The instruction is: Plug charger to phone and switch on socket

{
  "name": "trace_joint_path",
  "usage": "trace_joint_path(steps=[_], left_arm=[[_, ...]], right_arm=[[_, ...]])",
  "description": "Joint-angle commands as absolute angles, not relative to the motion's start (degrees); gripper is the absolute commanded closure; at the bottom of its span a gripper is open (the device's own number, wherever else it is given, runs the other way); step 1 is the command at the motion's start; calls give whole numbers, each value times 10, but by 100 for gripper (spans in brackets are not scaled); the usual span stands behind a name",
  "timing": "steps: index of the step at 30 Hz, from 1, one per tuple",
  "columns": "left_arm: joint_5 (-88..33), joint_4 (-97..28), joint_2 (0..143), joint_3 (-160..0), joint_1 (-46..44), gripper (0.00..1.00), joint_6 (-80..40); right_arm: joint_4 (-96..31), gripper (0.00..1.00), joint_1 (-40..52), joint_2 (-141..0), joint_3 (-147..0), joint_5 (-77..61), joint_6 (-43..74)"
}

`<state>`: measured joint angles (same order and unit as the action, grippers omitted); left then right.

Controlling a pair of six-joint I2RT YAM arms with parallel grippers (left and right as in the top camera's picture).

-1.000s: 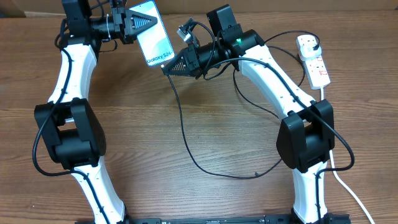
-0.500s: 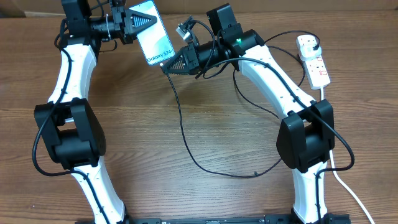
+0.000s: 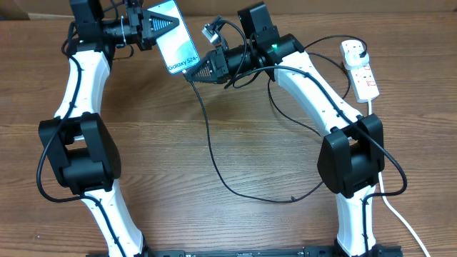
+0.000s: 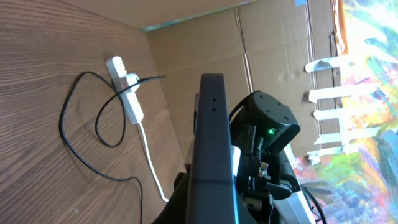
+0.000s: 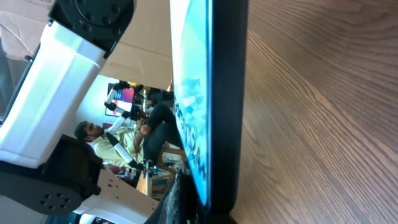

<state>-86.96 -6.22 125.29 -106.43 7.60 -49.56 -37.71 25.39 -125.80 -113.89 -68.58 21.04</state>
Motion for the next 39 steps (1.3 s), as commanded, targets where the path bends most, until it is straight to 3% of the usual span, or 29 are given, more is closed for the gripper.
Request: trace_joint_path(steps=[1,39], left_arm=[[-886,-62,1248,-1072,75,96,-500],[-842,-62,1248,-1072,76,96,-532]], right_arm=[[-362,96,244,-1234,-1141,-691,232],[-334,96,241,-1234,-1141,-665,275]])
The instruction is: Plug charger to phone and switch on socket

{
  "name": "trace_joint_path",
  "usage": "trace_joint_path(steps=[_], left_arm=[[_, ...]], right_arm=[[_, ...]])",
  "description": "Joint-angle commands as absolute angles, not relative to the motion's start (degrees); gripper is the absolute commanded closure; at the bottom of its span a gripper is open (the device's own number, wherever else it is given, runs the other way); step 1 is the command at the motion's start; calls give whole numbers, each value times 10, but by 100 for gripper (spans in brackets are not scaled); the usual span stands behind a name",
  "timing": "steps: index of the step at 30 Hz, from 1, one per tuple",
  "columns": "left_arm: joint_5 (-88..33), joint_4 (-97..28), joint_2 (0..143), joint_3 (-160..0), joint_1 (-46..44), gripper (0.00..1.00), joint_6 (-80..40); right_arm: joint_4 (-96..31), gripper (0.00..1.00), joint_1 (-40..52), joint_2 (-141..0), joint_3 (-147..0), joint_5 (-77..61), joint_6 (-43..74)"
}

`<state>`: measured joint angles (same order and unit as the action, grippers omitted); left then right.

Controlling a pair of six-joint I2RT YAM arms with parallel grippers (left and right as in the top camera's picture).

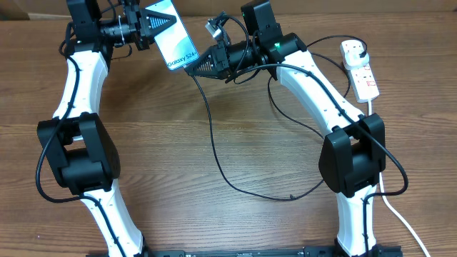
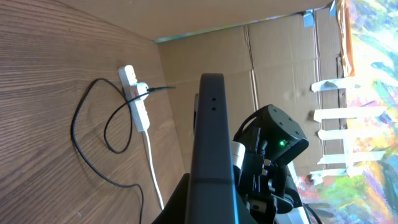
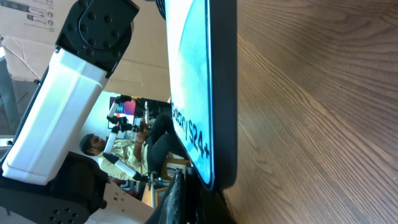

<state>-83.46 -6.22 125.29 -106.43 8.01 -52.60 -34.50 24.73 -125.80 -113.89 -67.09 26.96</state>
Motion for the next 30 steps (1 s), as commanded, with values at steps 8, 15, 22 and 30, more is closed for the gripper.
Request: trace_joint_path(steps=[8,15,22,30], left_arm=[[-836,-62,1248,-1072,76,96,-532],[-833,-62,1248,-1072,76,96,-532],[-827,-62,1248,-1072,76,96,-535],[-824,-62,1248,-1072,74,96,-579]], right_arm=[[-332,96,231,-1234,-1141,-661,288],[-332,96,231,-1234,-1141,-661,288],[-332,96,230,-1234,-1141,-661,288],[-329,96,232,-1234,-1141,-654,292]])
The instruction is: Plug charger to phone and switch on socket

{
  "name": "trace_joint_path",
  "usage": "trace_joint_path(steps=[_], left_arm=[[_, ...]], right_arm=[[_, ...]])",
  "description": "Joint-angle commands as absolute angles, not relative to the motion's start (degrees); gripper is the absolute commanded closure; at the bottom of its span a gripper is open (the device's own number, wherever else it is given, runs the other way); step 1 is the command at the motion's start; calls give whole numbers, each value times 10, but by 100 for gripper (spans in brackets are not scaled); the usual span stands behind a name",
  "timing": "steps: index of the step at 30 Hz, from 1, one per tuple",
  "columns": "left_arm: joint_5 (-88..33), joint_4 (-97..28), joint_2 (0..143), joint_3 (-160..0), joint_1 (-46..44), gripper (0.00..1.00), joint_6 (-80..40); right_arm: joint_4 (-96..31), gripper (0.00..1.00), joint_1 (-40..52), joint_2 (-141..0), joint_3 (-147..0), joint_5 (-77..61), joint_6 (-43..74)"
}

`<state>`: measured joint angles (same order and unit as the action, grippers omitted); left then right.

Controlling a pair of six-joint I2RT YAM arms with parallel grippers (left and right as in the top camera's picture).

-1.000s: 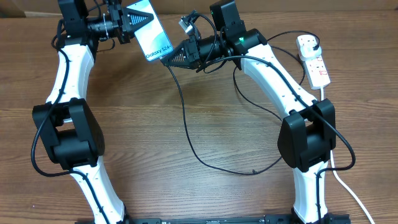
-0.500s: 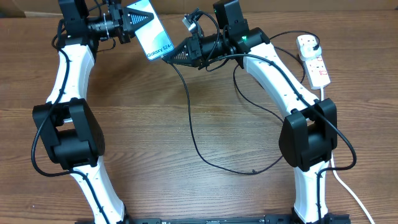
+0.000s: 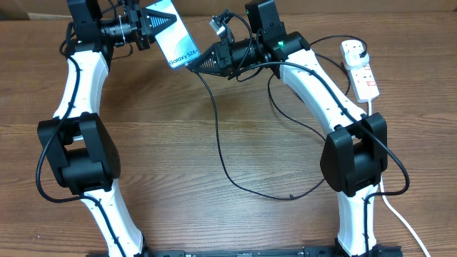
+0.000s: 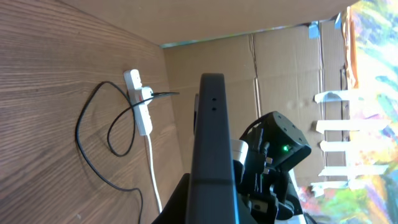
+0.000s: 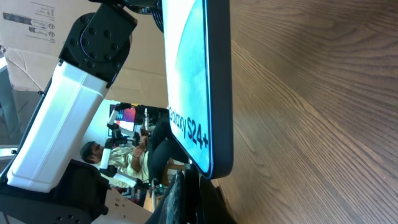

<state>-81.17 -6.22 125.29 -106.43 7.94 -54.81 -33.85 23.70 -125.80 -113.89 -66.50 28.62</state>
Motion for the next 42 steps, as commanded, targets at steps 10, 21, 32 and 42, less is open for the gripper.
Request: trace_joint_path(steps=[10,21,32,42], left_arm=[[-816,-88,1248,-1072,74,96,-585],[-813,-88,1248,-1072,83,96,-567],[-813,-92,1248,-1072,83,96,-552],[-808,-92,1248,-1072,83,96,-552]], right_arm=[[-301,96,232,-1234,-1141,-652,318],[-365,96,231,-1234,-1141,-621,274],[-524,96,235,-1234,-1136,-428,190],[-480,96,295,-1235,-1027,-77,227]])
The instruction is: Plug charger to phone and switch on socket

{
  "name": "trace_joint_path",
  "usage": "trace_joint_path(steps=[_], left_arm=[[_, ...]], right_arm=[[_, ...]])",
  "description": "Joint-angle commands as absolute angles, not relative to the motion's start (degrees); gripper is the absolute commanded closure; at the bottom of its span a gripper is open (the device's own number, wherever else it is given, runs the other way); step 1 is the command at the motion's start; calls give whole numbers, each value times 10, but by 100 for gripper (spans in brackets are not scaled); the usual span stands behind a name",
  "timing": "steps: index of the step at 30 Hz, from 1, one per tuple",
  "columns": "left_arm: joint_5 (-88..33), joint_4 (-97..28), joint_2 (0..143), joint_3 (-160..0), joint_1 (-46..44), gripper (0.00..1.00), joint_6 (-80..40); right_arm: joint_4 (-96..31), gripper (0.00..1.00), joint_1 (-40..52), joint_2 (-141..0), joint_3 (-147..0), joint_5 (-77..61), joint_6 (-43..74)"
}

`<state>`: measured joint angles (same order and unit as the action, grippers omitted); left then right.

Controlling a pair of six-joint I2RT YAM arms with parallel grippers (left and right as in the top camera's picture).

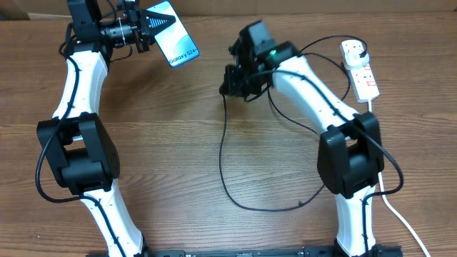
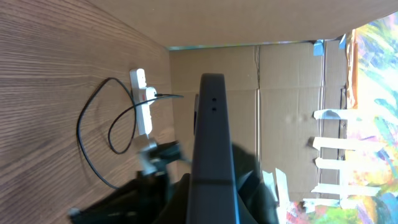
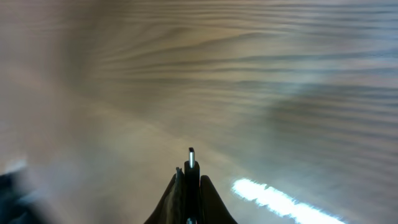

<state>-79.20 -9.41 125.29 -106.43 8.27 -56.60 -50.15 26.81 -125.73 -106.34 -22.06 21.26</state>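
The phone (image 1: 176, 41), screen lit, is held off the table at the far left, with my left gripper (image 1: 152, 23) shut on it. The left wrist view shows the phone edge-on (image 2: 211, 124) between the left gripper (image 2: 211, 202) fingers. My right gripper (image 1: 230, 80) hovers over the table's middle back, well right of the phone, shut on the charger plug (image 3: 191, 160), whose metal tip sticks out bare. In the right wrist view the right gripper (image 3: 189, 183) faces blurred wood. The black cable (image 1: 221, 146) loops to the white socket strip (image 1: 359, 66).
The cable (image 1: 285, 205) sags in a wide loop across the table's middle and right. The socket strip (image 2: 143, 102) lies at the far right edge, its white lead (image 1: 400, 221) running to the front. Cardboard walls (image 2: 280, 81) stand behind the table.
My right gripper has gone from the phone's lower end to a spot farther right and lower, now facing the table, the plug still in it. The phone stays in the left gripper.
My right gripper first held the plug right at the phone's lower edge, the phone up in my left gripper. At the two following moments both stayed close together, a little farther back. Now the plug is away from the phone, unconnected.
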Motion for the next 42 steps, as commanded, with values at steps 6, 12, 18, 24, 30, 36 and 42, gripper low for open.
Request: trace_joint_path(steps=[6,12,18,24,30,36,42], left_arm=[[-809,-92,1248,-1072,82,96,-552],[-809,-92,1248,-1072,82,96,-552],[-808,-92,1248,-1072,82,96,-552],[-808,-92,1248,-1072,82,96,-550],[-808,-92,1248,-1072,82,96,-543],[-811,-92,1248,-1072,82,96,-543],[-817,-92,1248,-1072,82,96,-544]], right_arm=[[-404,96,341,-1235,-947,3,228],[-419,96,361,-1242,-942,29,232],[-445,94,361,-1279,-942,3,233],[-457,69,361,-1287,-942,-19,241],[-487,61,362,-1321,-959,-79,270],[-485,83,363,-1323,-961,-78,271],[-474,96,353,-1323,-962,-82,285]])
